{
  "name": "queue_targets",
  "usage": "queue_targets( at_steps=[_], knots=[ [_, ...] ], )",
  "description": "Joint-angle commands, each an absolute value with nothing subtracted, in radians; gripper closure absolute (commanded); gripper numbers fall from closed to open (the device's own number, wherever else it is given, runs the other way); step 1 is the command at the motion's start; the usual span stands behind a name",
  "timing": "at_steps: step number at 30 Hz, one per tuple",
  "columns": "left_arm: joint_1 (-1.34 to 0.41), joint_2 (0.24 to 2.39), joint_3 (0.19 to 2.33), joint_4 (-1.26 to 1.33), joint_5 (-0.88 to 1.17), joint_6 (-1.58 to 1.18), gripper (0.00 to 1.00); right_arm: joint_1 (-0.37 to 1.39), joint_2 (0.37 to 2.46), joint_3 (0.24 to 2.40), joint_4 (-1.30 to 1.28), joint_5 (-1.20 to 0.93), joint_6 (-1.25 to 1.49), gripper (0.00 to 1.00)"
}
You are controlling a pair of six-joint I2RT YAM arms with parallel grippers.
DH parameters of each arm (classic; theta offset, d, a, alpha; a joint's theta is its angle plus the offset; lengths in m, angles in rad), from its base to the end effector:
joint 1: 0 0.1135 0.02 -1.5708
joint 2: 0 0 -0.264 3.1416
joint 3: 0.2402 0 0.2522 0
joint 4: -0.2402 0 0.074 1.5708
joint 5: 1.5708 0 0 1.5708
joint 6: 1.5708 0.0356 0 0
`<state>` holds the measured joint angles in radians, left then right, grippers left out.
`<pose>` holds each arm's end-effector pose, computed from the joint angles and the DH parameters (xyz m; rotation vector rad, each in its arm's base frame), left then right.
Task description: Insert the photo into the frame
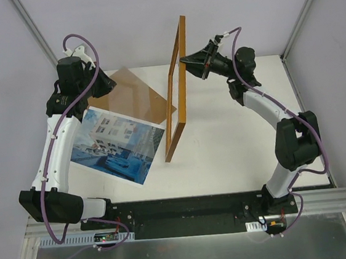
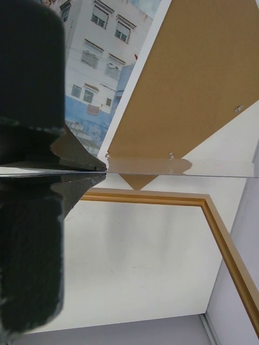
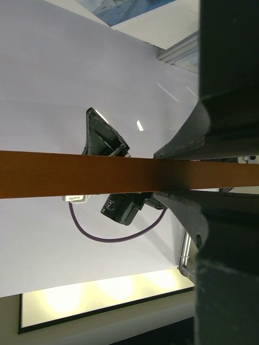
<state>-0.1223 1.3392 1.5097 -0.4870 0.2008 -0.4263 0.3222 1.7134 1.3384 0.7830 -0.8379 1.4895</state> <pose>0.2910 -0.0429 0.4373 -0.1517 1.9141 -0.5617 0.3684 0.1509 0.3797 -0.0192 1.6124 1.9653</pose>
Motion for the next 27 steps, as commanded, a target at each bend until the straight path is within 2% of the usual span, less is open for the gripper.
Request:
queue_targets(
  at_steps=[1,10,15,17,20,22,25,27],
  knots=[
    [-0.11,1.324,1.539,-0.465,0.219,-0.428,1.0,0.318,1.694,1.321,0.956,-0.897,1.534,0.99],
    [-0.112,1.327,1.54,-0.465,0.224,-0.43,1.0,0.298,1.663,1.191,0.922,-0.934,1.468,0.99],
    [-0.11,1.328,1.539,-0.465,0.227,-0.431,1.0,0.301,1.657,1.199,0.855,-0.953,1.422,0.99],
    [-0.11,1.328,1.539,-0.465,0.227,-0.431,1.0,0.299,1.648,1.21,0.786,-0.959,1.372,0.92],
    [-0.11,1.33,1.54,-0.466,0.227,-0.431,1.0,0.301,1.621,1.236,0.617,-0.954,1.264,0.67],
    [-0.11,1.33,1.54,-0.465,0.23,-0.43,1.0,0.301,1.602,1.264,0.485,-0.94,1.166,0.56],
    [-0.11,1.333,1.542,-0.466,0.229,-0.428,1.0,0.301,1.579,1.317,0.245,-0.904,1.007,0.45],
    [-0.11,1.335,1.542,-0.465,0.233,-0.428,1.0,0.301,1.568,1.362,0.062,-0.873,0.898,0.42]
  ],
)
